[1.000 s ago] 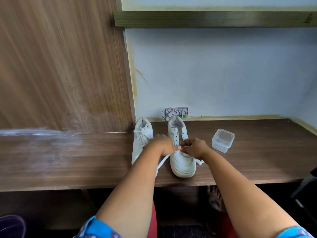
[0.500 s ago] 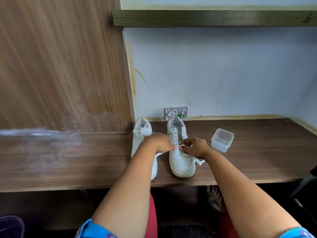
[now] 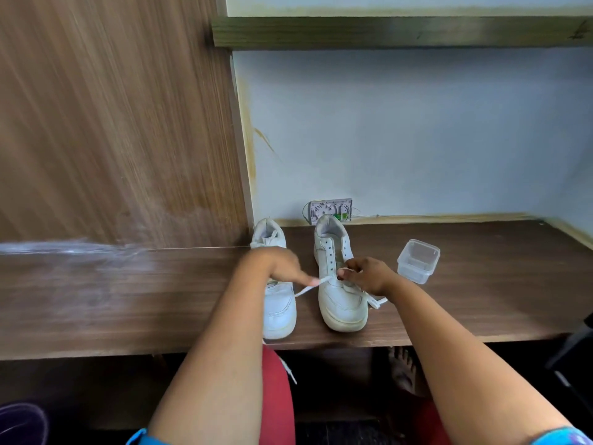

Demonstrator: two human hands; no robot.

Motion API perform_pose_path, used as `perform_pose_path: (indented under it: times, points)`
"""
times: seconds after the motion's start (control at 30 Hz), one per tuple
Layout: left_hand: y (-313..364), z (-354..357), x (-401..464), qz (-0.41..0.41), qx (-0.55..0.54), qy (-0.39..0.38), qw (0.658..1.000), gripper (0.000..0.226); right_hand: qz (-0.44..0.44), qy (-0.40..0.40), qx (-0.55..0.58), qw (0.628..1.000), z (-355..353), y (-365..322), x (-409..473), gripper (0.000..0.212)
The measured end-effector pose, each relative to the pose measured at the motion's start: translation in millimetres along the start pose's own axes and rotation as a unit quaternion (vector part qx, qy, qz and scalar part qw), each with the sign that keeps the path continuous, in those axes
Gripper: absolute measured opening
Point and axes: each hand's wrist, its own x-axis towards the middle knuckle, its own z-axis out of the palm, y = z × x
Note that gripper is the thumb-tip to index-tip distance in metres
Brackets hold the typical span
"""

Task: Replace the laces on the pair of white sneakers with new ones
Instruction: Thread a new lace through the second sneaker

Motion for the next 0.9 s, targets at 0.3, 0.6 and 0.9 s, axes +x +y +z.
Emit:
perform_pose_path:
  times: [0.3, 0.6, 0.9]
  points:
    - [25.8, 18.5, 18.3, 0.045, -0.003, -0.001, 0.999, 0.022, 0.004, 0.001, -0.004, 1.000, 0.3, -5.4, -0.9, 0.032]
    - [13.8, -0.7, -0.7, -0.023, 0.030, 0.032, 0.999, 0.057, -0.004, -0.002, -0.005, 1.000, 1.3, -1.6, -0.3, 0.026]
    - [19.3, 13.0, 14.8, 0.053, 0.002, 0.010, 0.999, 0.030, -0.016, 0.009, -0.008, 1.000, 1.3, 7.3, 1.7, 0.013]
